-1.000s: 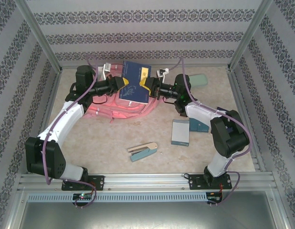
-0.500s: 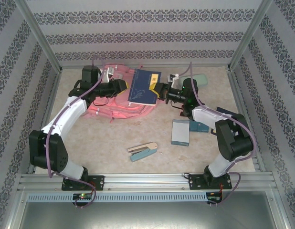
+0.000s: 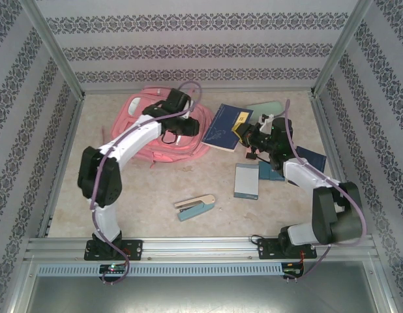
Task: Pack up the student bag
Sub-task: Pass the book, then open the student bag at the top-center of the table.
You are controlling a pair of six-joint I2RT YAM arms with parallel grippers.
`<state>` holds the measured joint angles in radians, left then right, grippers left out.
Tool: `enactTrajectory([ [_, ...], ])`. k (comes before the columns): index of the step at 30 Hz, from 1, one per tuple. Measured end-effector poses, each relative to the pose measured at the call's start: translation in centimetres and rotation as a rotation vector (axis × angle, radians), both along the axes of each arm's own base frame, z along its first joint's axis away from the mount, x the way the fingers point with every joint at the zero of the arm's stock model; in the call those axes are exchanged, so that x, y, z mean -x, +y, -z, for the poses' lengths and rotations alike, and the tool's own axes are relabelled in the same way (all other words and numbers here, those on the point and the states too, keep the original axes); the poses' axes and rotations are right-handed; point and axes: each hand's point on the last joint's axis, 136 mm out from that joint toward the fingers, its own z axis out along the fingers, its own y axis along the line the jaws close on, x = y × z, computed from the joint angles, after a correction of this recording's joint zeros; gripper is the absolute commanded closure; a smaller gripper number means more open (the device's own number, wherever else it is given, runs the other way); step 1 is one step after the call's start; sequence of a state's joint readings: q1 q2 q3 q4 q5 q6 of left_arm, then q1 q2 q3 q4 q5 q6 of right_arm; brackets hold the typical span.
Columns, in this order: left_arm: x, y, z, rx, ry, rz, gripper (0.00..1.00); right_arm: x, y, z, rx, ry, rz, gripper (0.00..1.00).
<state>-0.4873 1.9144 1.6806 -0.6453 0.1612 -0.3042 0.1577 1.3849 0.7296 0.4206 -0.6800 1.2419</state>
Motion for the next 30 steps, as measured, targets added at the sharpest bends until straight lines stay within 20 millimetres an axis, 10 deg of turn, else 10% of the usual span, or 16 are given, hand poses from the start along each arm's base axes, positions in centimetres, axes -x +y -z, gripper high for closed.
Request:
enactTrajectory([
  [11, -2.4, 0.3, 7.6, -0.353, 0.043, 0.009, 0.52, 1.8, -1.3, -0.4, 0.054, -0.016, 0.023, 1.00],
  [14, -2.6, 0.8, 8.2, -0.400, 0.044, 0.006, 0.72, 2.0, -1.4, -0.1, 0.061, -0.006, 0.027, 1.00],
  [16, -2.6, 0.8, 8.2, -0.412, 0.040, 0.011, 1.00, 2.0, -1.4, 0.0, 0.063, -0.004, 0.027, 1.00],
  [24, -2.5, 0.9, 6.9, -0.415, 0.016, 0.003, 1.00, 2.1, -1.4, 0.3, 0.073, 0.002, 0.023, 1.00],
  [30, -2.2, 1.7, 1.1, -0.358, -0.058, -0.022, 1.00, 2.0, -1.2, 1.2, 0.095, 0.014, 0.015, 1.00],
])
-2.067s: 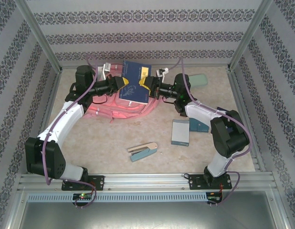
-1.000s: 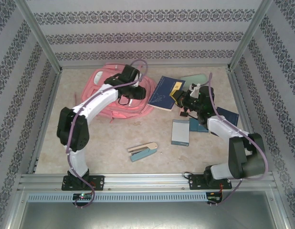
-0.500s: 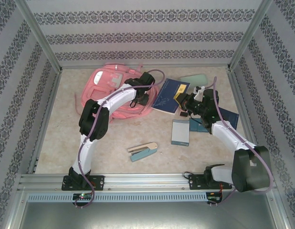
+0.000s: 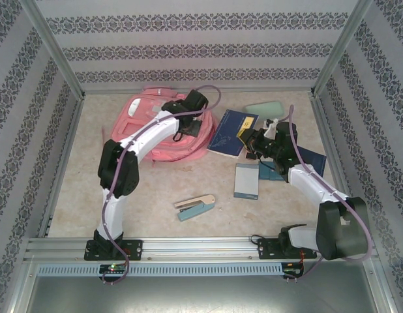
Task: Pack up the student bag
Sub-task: Open the student bag at the top-center of the table, then place the book in the student bag.
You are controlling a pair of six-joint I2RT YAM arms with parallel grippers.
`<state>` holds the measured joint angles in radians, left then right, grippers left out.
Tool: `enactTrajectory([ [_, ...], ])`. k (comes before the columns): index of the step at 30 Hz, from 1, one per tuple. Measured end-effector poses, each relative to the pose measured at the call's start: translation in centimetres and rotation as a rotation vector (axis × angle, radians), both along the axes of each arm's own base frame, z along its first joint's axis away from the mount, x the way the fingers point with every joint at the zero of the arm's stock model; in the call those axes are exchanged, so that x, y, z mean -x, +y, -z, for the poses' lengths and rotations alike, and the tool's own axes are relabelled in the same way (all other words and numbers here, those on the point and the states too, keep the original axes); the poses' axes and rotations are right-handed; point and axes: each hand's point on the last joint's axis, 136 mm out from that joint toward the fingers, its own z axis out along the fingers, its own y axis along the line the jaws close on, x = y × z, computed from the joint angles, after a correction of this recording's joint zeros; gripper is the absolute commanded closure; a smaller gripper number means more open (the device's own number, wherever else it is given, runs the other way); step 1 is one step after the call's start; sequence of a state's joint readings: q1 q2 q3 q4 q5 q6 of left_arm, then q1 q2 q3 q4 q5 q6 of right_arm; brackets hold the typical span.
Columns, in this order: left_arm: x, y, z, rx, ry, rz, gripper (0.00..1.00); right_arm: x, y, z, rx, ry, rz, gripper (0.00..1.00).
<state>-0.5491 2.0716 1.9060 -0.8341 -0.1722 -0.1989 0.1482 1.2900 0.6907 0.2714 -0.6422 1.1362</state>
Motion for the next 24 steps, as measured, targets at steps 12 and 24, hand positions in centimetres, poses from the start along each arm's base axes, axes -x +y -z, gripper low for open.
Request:
enactTrajectory([
  [12, 1.6, 2.1, -11.1, 0.295, -0.106, 0.035, 1.00, -2.0, 4.8, 1.1, 0.036, 0.019, -0.090, 1.00],
  [24, 2.2, 3.9, -11.3, 0.500, -0.040, 0.001, 1.00, -7.5, 14.6, 3.1, 0.033, 0.017, -0.165, 1.00],
])
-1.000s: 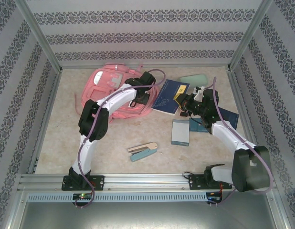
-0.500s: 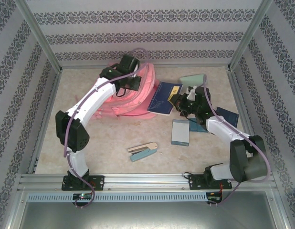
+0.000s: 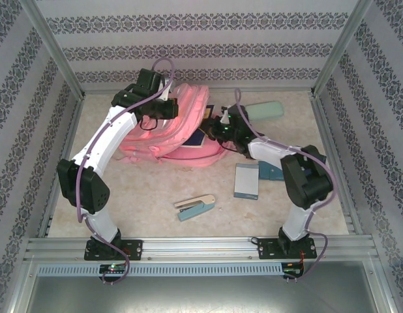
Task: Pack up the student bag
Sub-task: Place the book in the student bag.
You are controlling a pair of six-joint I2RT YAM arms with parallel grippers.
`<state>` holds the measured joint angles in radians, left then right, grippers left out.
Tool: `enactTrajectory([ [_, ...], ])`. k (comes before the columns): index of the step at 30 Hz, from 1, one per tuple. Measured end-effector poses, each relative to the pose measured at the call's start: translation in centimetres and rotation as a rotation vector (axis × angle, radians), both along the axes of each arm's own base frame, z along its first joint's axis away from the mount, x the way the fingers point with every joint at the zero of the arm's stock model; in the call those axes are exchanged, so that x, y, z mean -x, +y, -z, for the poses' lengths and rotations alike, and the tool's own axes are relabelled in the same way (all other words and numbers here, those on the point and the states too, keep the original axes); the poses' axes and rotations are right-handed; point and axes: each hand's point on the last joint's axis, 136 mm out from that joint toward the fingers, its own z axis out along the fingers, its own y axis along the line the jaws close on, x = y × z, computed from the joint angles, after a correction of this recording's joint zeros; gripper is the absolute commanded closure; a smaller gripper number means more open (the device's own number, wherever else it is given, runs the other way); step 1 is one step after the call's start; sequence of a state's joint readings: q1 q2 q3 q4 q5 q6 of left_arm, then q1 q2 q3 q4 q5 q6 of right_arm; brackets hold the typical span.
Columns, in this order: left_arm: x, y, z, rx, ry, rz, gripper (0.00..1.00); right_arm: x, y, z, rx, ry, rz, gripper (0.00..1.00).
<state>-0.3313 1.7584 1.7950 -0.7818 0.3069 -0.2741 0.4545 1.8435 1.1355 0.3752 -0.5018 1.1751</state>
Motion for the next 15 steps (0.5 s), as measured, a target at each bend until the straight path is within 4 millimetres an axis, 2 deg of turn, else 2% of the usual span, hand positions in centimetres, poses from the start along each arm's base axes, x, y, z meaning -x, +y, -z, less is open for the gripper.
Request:
enactTrajectory([
  [8, -0.1, -0.5, -0.3, 0.054, 0.014, -0.020, 1.00, -3.5, 5.1, 3.4, -0.022, 0.045, 0.066, 1.00],
  [15, -0.5, -0.3, -0.6, 0.086, 0.017, -0.046, 1.00, -6.5, 8.5, 4.7, -0.063, 0.058, 0.101, 1.00],
])
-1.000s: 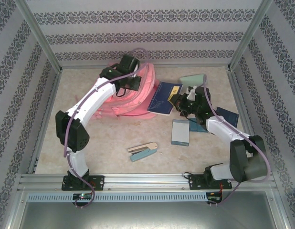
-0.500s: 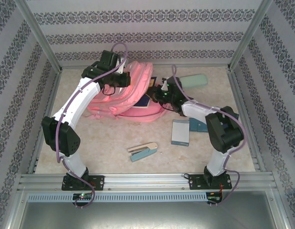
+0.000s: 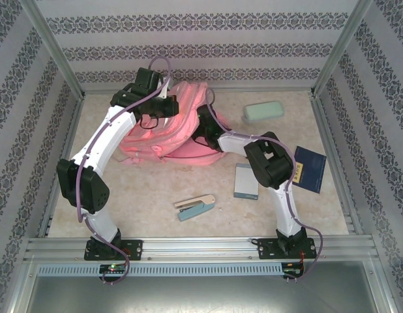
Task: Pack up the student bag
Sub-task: Place the book in the student bag.
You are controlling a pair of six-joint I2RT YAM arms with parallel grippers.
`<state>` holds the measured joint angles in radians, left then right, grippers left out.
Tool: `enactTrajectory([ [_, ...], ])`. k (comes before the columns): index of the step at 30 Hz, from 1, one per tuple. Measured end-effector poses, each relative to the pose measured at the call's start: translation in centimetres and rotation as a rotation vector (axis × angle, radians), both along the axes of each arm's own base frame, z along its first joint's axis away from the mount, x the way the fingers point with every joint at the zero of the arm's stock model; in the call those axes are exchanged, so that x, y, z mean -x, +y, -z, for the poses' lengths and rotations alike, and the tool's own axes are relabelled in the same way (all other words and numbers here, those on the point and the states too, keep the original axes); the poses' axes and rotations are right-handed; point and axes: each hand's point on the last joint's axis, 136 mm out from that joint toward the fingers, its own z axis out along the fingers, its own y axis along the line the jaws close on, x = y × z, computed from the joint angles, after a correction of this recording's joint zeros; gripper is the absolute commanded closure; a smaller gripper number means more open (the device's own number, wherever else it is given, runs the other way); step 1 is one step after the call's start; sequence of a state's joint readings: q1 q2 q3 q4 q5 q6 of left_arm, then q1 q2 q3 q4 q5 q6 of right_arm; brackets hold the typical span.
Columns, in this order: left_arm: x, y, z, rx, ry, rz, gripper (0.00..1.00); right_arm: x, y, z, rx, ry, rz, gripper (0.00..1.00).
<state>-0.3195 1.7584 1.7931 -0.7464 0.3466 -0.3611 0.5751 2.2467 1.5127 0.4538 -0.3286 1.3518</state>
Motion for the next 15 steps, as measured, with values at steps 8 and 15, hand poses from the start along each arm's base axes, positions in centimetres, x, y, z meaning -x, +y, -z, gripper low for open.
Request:
enactTrajectory([
  [8, -0.1, -0.1, -0.1, 0.016, 0.004, -0.007, 1.00, -0.8, 2.2, 2.0, 0.012, 0.036, -0.012, 0.53],
  [15, -0.3, 0.0, 0.0, 0.017, 0.006, -0.012, 1.00, 0.2, 1.6, 2.4, 0.076, 0.051, -0.040, 0.46],
])
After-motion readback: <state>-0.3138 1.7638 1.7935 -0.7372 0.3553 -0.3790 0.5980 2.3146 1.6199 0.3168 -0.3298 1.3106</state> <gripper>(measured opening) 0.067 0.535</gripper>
